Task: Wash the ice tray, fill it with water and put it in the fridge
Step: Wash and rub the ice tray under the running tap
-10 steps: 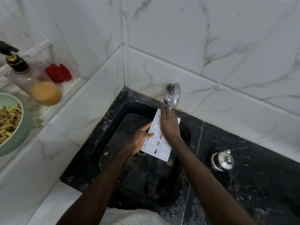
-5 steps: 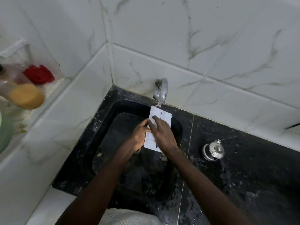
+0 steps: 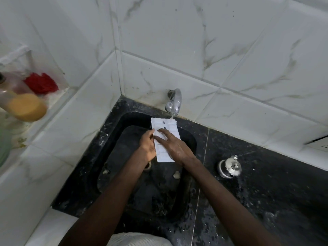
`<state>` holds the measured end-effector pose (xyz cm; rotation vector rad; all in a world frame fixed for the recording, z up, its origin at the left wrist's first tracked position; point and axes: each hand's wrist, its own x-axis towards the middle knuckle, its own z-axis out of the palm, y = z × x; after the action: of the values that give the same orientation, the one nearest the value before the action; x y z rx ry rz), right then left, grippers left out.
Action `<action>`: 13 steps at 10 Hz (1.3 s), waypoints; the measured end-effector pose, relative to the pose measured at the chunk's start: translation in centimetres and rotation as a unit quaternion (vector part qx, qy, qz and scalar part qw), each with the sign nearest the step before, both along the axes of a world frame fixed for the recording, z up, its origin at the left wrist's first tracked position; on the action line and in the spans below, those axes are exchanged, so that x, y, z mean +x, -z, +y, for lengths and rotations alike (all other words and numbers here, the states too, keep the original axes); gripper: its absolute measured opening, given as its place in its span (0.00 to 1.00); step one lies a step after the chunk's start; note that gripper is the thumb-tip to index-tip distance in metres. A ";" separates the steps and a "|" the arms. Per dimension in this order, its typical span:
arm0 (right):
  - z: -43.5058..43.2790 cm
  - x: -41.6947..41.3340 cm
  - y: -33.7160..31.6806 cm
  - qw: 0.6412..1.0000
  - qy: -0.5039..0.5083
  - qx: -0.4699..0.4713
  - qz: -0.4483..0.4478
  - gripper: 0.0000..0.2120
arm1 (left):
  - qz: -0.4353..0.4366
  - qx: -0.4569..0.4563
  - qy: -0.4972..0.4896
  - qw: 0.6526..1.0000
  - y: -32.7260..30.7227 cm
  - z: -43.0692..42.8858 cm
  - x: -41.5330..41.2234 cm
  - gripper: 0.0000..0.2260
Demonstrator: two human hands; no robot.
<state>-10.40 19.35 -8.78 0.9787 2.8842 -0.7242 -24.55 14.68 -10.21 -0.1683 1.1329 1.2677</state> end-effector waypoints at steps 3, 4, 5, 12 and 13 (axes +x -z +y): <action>-0.1 1.9 -2.9 0.999 -0.025 0.041 0.010 0.22 | 0.043 -0.028 -0.052 0.997 3.0 8.0 0.1 0.16; 0.5 3.3 -2.2 0.998 0.019 0.059 0.024 0.26 | 0.044 -0.014 -0.115 0.992 5.7 10.5 0.3 0.14; 1.0 4.5 -1.3 0.993 0.032 0.109 0.029 0.30 | 0.045 -0.039 -0.167 0.984 7.0 11.5 0.4 0.13; 8.3 -2.1 -3.5 0.893 0.424 0.037 0.148 0.17 | 0.446 0.000 0.025 0.895 3.5 4.3 6.0 0.09; 8.9 -3.6 -3.8 0.910 0.399 0.004 0.112 0.20 | 0.528 0.023 0.069 0.846 5.0 1.4 6.4 0.11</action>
<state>-13.97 28.29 -4.96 2.2524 2.5699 -0.8780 -18.13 16.10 -15.17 0.7372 1.9916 1.2514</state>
